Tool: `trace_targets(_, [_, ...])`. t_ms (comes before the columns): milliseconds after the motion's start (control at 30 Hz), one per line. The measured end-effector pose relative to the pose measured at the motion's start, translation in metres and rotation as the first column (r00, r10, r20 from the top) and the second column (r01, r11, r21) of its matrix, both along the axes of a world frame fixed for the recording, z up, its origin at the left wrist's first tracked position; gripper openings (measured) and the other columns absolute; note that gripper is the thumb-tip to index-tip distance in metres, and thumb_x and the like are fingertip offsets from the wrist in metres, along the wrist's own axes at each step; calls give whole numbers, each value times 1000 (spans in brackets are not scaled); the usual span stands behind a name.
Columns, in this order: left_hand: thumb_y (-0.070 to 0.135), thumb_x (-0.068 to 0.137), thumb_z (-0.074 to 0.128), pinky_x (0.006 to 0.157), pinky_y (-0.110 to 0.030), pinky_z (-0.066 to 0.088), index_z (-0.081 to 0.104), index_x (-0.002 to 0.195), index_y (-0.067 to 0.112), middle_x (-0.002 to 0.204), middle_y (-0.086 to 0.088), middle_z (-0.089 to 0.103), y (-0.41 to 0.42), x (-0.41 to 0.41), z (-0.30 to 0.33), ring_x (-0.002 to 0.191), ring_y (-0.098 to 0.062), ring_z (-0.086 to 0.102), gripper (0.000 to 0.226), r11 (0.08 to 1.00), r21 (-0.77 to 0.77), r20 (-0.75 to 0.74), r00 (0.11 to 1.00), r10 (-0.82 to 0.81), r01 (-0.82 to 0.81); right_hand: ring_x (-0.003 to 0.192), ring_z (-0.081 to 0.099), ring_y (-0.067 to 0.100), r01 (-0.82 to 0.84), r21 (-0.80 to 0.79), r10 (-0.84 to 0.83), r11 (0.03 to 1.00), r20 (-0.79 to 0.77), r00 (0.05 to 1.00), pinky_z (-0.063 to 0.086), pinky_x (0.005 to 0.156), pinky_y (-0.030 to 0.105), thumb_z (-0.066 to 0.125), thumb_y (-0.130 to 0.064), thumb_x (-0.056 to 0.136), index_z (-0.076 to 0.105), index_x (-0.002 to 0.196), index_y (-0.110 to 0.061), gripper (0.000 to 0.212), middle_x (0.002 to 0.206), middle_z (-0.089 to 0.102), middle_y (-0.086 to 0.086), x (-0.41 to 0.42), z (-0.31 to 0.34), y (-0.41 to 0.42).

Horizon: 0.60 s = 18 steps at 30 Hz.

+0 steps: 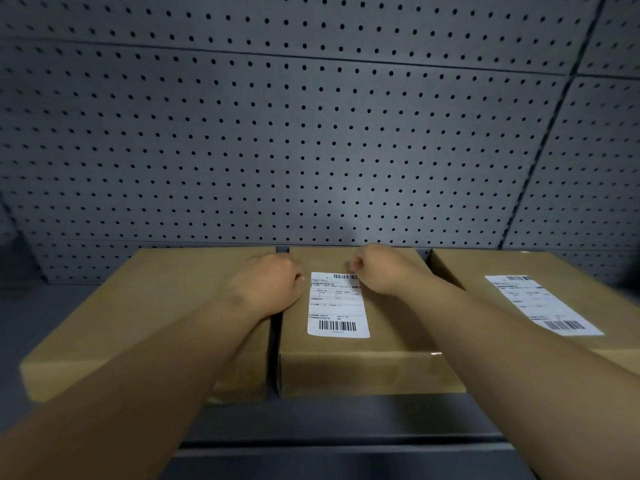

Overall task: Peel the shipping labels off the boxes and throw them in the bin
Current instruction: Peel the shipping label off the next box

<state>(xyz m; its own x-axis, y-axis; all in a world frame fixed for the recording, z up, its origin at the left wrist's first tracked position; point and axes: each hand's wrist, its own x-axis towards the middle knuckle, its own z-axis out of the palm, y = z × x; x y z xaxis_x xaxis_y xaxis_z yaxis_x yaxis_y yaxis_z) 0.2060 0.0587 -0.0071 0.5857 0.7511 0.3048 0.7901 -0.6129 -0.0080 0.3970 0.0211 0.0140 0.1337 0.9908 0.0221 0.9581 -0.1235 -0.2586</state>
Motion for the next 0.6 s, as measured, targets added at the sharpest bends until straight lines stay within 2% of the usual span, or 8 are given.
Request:
trace_targets(100, [29, 93, 40, 82, -33, 47, 65, 99, 14, 108, -4, 64, -3, 1, 0, 97, -24, 60, 30, 1000, -12, 14, 1000, 5, -4, 83, 64, 24, -47, -7, 46, 999, -47, 998, 51, 74, 30, 40, -19, 96, 65, 98, 3, 34, 107, 70, 16, -7, 0, 8])
trace_targets(167, [28, 93, 39, 83, -33, 48, 65, 101, 15, 108, -3, 63, -4, 1, 0, 97, -23, 60, 31, 1000, -13, 21, 1000, 7, -7, 73, 65, 19, -84, -24, 82, 996, -86, 993, 52, 62, 21, 39, -11, 94, 61, 91, 9, 29, 98, 71, 14, -17, 2, 12])
trace_targets(200, [29, 93, 39, 83, -34, 49, 65, 101, 15, 108, -3, 63, -5, 0, -1, 97, -23, 60, 31, 1000, -14, 26, 1000, 9, -9, 73, 65, 21, -103, -23, 101, 994, -92, 991, 52, 62, 20, 38, -8, 93, 59, 88, 9, 28, 94, 71, 16, -22, 2, 13])
trace_targets(300, [28, 93, 39, 83, -35, 49, 65, 101, 14, 107, -5, 63, -8, -1, -2, 95, -25, 60, 30, 1000, -18, 29, 999, 15, -15, 99, 64, 35, -163, 5, 163, 987, -80, 983, 52, 86, 39, 40, -7, 91, 63, 97, 7, 27, 111, 68, 20, -29, 0, 23])
trace_targets(333, [28, 93, 39, 83, -35, 49, 65, 101, 13, 107, -6, 63, -9, -1, -2, 95, -25, 60, 30, 1000, -17, 22, 1000, 14, -14, 100, 63, 34, -183, 12, 183, 983, -75, 980, 50, 88, 40, 40, -7, 91, 64, 97, 4, 27, 113, 68, 17, -31, 0, 25])
trace_targets(467, [27, 93, 38, 82, -34, 44, 65, 99, 13, 106, -5, 63, -11, -2, -3, 95, -25, 60, 31, 1000, -11, 3, 1000, 19, -18, 89, 52, 14, -242, 17, 243, 970, -76, 967, 40, 82, 25, 41, -10, 95, 66, 99, -11, 25, 108, 64, 2, -35, -1, 31])
trace_targets(600, [24, 94, 37, 77, -31, 42, 63, 89, 13, 105, -5, 64, -12, -3, 1, 93, -24, 60, 28, 1000, -19, -37, 999, 10, -11, 90, 51, 14, -255, 22, 256, 967, -88, 963, 41, 82, 26, 40, -8, 93, 61, 87, -18, 23, 95, 54, -5, -36, -4, 35])
